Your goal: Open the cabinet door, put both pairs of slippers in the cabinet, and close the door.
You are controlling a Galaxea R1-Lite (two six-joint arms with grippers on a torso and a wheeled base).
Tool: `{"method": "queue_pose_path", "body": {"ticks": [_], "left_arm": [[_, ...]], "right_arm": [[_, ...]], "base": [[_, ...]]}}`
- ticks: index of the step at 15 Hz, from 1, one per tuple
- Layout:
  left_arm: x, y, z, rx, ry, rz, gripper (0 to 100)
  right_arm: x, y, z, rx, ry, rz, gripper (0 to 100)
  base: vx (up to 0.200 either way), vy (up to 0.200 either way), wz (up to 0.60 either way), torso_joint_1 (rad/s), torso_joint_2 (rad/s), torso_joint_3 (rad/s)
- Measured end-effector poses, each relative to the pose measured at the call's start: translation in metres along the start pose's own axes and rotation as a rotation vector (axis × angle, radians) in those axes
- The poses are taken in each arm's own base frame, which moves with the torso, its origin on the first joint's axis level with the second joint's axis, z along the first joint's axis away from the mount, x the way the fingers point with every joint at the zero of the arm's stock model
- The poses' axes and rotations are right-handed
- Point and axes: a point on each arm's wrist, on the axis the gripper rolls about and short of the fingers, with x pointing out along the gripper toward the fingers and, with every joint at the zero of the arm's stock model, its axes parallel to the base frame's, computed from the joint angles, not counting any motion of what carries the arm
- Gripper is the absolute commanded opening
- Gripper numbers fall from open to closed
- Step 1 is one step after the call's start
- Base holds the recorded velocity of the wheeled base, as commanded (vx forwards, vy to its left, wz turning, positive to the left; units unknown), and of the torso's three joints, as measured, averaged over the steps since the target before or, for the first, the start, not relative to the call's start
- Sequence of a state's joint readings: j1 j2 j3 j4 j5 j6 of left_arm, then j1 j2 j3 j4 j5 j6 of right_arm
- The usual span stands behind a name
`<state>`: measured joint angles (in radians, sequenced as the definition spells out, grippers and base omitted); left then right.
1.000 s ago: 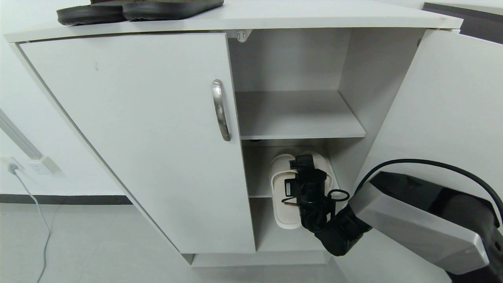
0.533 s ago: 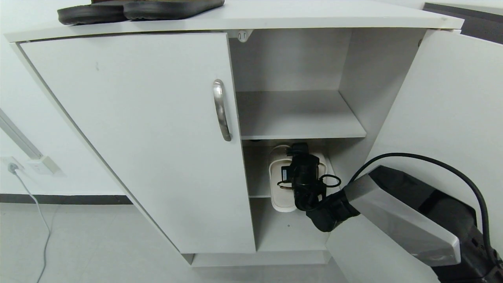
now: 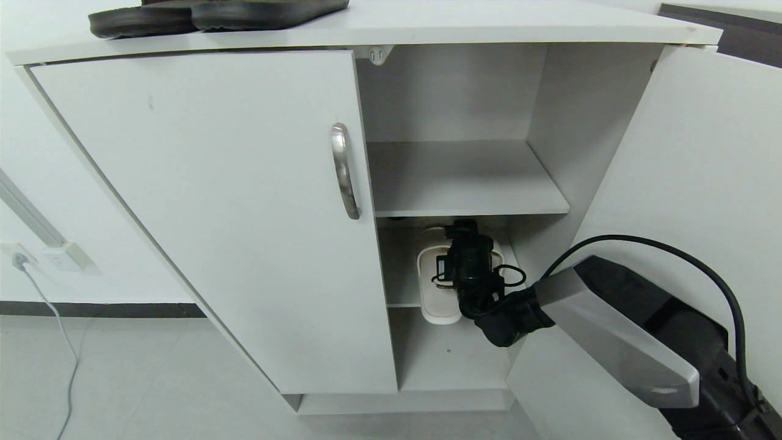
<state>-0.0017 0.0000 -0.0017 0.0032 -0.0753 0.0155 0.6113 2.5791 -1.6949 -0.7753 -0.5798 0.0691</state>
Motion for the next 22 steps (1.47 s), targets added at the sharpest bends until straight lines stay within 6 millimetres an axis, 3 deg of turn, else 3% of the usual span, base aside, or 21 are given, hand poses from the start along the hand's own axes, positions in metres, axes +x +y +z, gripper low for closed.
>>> {"method": "queue_pose_path", "body": {"ticks": [9,10,16,19,22], "left_arm": [[0.000,0.000,0.000,0.000,0.000,0.000,0],[0.000,0.000,0.000,0.000,0.000,0.000,0],[0.000,0.000,0.000,0.000,0.000,0.000,0],[0.000,0.000,0.000,0.000,0.000,0.000,0],[0.000,0.000,0.000,0.000,0.000,0.000,0]], "right_arm": [[0.005,0.000,0.000,0.000,0.004,0.009,0],[0.006,0.000,-0.001,0.000,0.005,0.006,100],[0.001,-0.004,-0.011,-0.024,0.037,0.007,100],[-0.021,-0.008,-0.012,-0.036,0.053,0.023,100],[-0.059,-0.012,-0.007,-0.044,0.057,0.056,100]], "base": [[0.000,0.000,0.00,0.000,0.00,0.000],[0.000,0.000,0.00,0.000,0.00,0.000],[0.000,0.000,0.00,0.000,0.00,0.000],[0.000,0.000,0.00,0.000,0.00,0.000],[0.000,0.000,0.00,0.000,0.00,0.000]]}}
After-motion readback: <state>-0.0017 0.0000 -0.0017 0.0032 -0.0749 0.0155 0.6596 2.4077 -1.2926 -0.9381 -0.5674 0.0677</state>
